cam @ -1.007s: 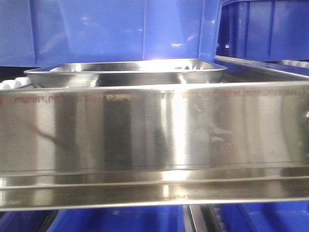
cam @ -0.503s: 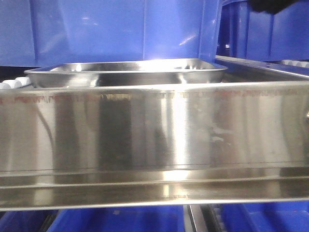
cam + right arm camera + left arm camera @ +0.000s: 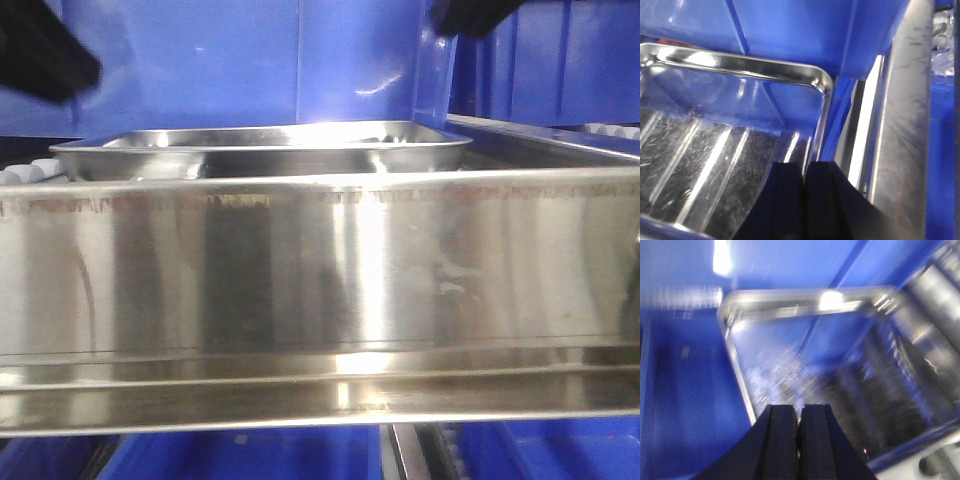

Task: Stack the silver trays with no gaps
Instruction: 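Lower both grippers onto the side rims of the top silver tray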

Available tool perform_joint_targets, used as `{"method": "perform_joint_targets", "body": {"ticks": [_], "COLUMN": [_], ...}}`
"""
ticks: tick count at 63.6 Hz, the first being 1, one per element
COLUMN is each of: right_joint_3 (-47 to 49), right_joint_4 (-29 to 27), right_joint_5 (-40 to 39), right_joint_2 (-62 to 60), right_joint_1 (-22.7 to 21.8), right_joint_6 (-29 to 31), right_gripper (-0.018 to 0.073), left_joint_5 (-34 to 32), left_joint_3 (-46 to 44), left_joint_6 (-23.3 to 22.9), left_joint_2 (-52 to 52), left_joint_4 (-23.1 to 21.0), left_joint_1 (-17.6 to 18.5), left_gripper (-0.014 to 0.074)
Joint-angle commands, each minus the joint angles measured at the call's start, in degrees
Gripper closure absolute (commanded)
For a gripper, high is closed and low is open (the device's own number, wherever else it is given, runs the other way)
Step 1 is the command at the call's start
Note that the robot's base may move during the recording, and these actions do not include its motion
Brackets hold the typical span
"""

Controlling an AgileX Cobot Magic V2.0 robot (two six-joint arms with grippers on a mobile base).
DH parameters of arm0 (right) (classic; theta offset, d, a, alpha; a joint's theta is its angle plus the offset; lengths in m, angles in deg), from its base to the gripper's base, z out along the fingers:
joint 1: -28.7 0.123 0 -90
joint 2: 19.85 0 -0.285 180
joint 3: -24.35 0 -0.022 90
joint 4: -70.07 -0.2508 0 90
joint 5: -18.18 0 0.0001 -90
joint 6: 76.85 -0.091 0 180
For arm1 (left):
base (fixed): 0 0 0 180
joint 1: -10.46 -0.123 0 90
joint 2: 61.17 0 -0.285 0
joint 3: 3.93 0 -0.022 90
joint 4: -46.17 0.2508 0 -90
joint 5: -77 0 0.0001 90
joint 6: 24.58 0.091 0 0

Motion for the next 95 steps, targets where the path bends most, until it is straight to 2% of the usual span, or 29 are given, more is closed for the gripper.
{"method": "perform_joint_targets", "body": {"ticks": [1,9,23,32,43,48,56,60,70,76,95], "right_joint_3": [0.7,0.7,0.7,0.7,0.7,0.7,0.7,0.7,0.7,0.7,0.7], "right_joint_4": [1.0,1.0,1.0,0.8,0.2,0.2,0.2,0.2,0.3,0.3,0.1], "right_joint_5": [0.5,1.1,0.7,-0.4,-1.3,-1.3,-1.8,-2.6,-4.6,-4.6,-4.7], "right_joint_2": [1.3,2.4,4.1,4.4,4.4,4.4,4.4,4.4,4.6,5.4,8.7], "right_joint_1": [0.1,0.1,0.1,0.1,0.1,0.1,0.1,0.1,-0.1,-0.6,-1.7], "right_joint_6": [-0.1,-0.1,0.5,0.5,0.5,0.5,0.0,-1.1,-1.1,-1.1,-1.1], "right_gripper": [0.0615,0.0615,0.0615,0.0615,0.061,0.0539,0.0303,0.0265,0.0338,0.0344,0.0344], "left_joint_5": [0.2,-1.2,-5.6,-5.7,-1.9,-0.2,1.1,2.1,7.0,8.2,8.8], "left_joint_3": [-1.3,-1.4,-1.4,-1.8,-5.5,-7.6,-10.2,-11.2,-12.1,-12.1,-12.1], "left_joint_6": [-0.5,-0.5,-0.5,-0.5,-0.5,-0.5,-0.5,-0.5,-2.1,-2.1,-2.0], "left_joint_2": [1.9,2.6,2.6,3.5,6.1,7.0,8.0,8.7,10.5,11.0,13.0], "left_joint_4": [0.2,0.2,1.2,2.2,2.8,3.2,3.4,3.4,2.8,2.7,1.4], "left_joint_1": [0.3,0.3,0.3,0.3,0.3,0.3,0.2,-0.5,-4.4,-6.0,-4.2], "left_gripper": [0.0612,0.0577,0.0393,0.037,0.037,0.037,0.037,0.037,0.037,0.037,0.037]}}
